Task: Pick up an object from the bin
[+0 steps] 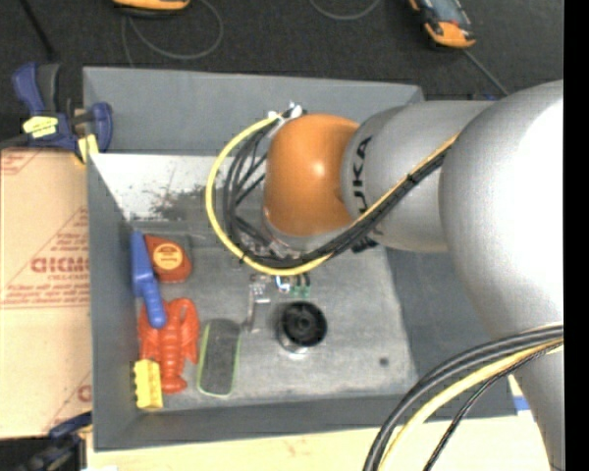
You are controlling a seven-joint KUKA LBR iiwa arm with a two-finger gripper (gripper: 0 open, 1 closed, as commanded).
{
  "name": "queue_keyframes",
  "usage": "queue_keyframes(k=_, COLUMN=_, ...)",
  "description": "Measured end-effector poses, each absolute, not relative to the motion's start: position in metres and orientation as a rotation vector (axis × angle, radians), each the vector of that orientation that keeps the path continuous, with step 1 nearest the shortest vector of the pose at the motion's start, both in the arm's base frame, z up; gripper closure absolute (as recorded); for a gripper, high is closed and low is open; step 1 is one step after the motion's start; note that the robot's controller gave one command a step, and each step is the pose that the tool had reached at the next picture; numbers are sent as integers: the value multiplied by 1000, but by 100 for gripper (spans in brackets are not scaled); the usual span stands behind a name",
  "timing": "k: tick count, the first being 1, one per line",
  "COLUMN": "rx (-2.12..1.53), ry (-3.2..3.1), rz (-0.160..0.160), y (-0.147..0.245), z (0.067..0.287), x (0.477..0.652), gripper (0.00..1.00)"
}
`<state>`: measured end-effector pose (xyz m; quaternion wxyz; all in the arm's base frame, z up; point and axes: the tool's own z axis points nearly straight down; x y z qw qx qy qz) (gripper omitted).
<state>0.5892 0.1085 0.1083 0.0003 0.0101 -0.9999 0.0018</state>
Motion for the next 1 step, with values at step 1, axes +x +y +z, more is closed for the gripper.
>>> queue_keyframes(k=1, rx=97, ry=-3138, rz=3, y=117, z=139, x=538, gripper=0)
